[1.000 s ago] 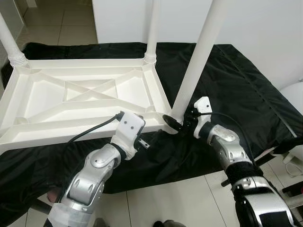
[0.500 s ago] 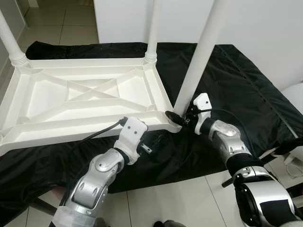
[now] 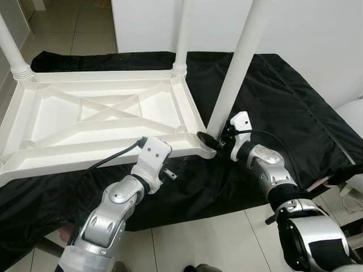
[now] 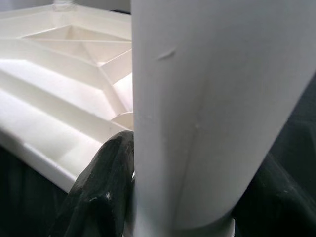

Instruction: Building children table

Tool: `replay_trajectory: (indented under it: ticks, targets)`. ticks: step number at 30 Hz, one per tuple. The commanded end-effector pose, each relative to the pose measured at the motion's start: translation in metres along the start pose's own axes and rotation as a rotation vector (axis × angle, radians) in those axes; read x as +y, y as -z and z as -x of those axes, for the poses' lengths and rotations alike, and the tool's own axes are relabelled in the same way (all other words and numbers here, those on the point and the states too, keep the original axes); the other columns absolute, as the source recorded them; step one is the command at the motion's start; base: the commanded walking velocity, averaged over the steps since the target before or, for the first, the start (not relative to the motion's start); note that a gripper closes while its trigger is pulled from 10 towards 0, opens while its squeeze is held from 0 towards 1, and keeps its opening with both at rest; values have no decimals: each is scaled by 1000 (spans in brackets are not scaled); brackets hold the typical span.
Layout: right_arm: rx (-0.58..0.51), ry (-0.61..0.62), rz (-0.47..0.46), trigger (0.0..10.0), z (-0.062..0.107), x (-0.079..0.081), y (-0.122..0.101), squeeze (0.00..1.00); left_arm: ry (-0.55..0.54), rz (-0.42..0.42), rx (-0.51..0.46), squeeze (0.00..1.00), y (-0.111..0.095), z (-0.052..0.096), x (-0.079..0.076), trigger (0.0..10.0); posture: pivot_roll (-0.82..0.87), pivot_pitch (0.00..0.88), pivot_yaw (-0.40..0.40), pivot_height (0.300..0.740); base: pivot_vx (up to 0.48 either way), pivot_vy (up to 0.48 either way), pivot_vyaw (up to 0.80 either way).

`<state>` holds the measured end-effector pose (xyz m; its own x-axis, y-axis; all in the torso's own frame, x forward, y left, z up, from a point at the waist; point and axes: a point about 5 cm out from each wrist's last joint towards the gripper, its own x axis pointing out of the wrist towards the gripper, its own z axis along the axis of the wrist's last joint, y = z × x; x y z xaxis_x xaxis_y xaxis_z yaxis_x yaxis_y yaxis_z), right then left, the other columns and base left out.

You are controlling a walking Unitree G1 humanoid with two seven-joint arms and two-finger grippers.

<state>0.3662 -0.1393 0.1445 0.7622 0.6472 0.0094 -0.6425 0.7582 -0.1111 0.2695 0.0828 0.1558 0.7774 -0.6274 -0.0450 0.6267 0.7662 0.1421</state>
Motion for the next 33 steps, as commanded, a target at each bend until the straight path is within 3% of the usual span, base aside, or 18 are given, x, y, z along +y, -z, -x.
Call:
replay_trajectory:
  ticks: [1, 7, 12, 16, 19, 25, 30, 31, 32, 33]
  targets:
    - [72, 55, -77, 10000, 5, 4, 20, 0, 0, 11, 10, 0, 2, 1, -5, 10000, -1, 95, -58, 740, 0, 0, 0]
    - [30, 203, -115, 10000, 1, 15, 15, 0, 7, 16, 11, 0, 3, 2, -6, 10000, -4, 96, -64, 740, 0, 0, 0]
    - [-9, 440, -156, 10000, 6, 38, 11, 0, -11, 9, 7, 0, 2, 3, 0, 10000, -3, 96, -69, 740, 0, 0, 0]
    - [-19, 464, -160, 10000, 8, 47, 10, 0, -13, 7, 6, 0, 1, 5, 2, 10000, -3, 96, -69, 740, 0, 0, 0]
    - [-54, 507, -166, 10000, 14, 69, 4, 0, -32, -3, 8, 0, 1, 9, 8, 10000, -1, 100, -72, 740, 0, 0, 0]
    - [-51, 544, -168, 10000, 20, 79, -3, 0, -46, -15, 7, 0, 1, 13, 12, 10000, 2, 102, -73, 740, 0, 0, 0]
    - [-52, 565, -182, 10000, 27, 77, -4, 0, -48, -20, 6, 0, 1, 14, 13, 10000, 1, 102, -72, 740, 0, 0, 0]
    - [-56, 557, -190, 10000, 28, 77, -4, 494, -49, -22, 6, 0, 1, 14, 13, 10000, 1, 102, -72, 740, 0, 0, 0]
    - [-56, 557, -190, 10000, 28, 77, -4, 494, -49, -22, 6, 0, 1, 14, 13, 10000, 1, 102, -72, 740, 0, 0, 0]
    - [-76, 540, -195, 10000, 29, 77, -6, 1000, -48, -24, 4, 0, 0, 14, 13, 10000, -1, 100, -70, 740, 0, 0, 0]
